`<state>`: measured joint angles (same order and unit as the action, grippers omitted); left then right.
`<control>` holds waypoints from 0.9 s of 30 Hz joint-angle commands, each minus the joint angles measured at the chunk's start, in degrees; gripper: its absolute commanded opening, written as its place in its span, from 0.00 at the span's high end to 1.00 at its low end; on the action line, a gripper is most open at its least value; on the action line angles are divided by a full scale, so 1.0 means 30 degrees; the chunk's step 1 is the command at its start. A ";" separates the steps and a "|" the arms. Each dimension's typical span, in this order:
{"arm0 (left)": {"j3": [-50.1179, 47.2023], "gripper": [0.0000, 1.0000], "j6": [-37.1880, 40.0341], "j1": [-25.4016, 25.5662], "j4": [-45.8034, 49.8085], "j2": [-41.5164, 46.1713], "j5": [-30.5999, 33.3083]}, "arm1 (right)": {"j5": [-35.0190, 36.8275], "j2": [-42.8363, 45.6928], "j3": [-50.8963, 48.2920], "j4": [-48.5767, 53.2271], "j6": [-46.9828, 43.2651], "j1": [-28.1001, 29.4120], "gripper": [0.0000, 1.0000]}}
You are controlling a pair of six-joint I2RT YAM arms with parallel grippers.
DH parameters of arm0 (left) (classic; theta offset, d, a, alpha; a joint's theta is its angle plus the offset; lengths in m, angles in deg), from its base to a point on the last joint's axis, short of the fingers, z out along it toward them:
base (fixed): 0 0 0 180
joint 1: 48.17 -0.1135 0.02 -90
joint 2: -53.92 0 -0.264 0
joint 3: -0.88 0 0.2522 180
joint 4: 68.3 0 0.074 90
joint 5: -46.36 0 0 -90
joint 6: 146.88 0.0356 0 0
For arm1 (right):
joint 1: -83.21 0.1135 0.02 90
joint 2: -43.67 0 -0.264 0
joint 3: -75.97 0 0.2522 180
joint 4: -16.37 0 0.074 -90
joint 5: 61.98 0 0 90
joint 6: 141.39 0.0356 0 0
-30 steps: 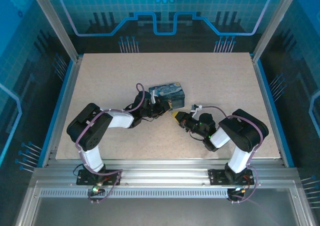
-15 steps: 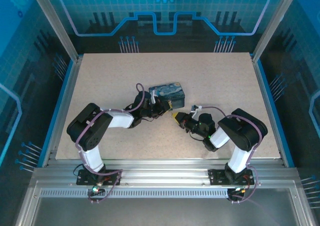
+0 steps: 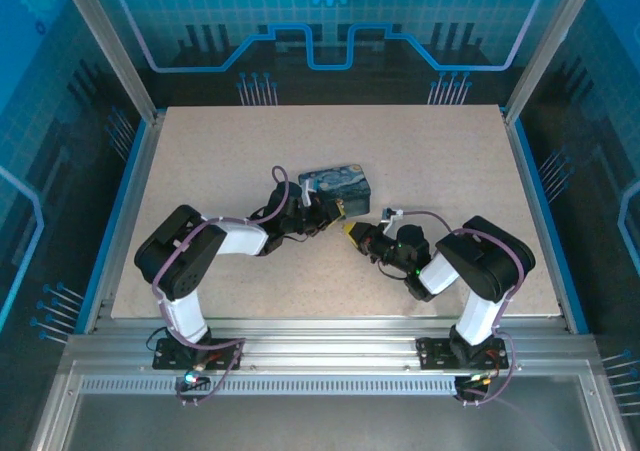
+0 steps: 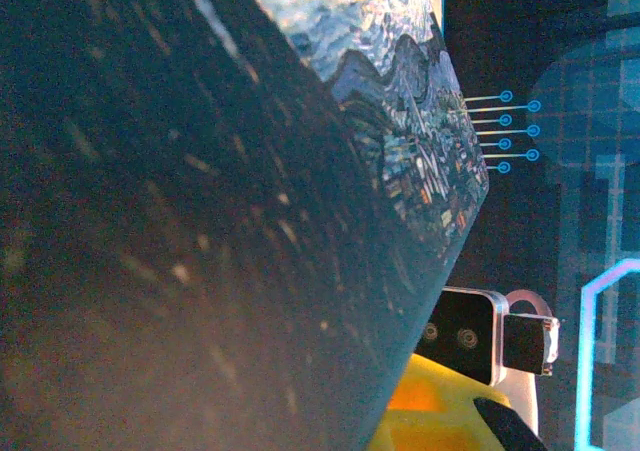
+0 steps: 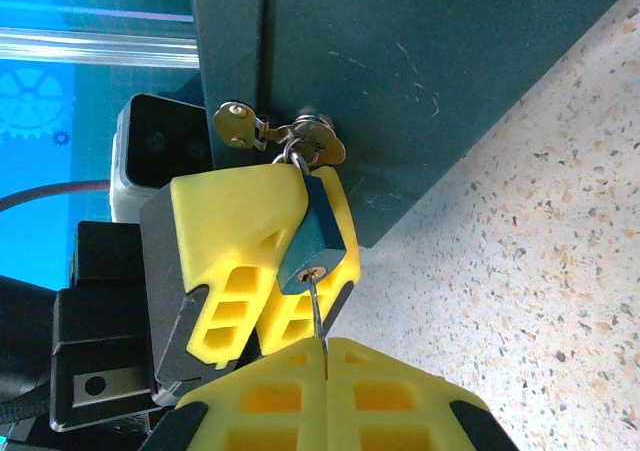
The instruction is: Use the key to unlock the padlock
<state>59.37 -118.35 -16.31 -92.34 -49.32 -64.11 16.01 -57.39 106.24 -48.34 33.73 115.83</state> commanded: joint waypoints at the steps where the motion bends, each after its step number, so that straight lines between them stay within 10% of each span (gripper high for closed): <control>1: -0.0327 1.00 -0.0043 -0.0082 -0.1099 -0.0127 -0.0639 | 0.0396 -0.0064 0.0366 -0.0267 0.0167 0.0098 1.00; 27: -0.0542 1.00 -0.0497 -0.0072 -0.2330 -0.0159 -0.1028 | 0.3960 -0.1255 0.0751 -0.0204 0.7666 0.1715 1.00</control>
<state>57.97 -118.55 -17.01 -95.16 -50.20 -63.96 23.05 -59.51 107.46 -49.07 53.53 119.52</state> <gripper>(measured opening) 0.115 0.057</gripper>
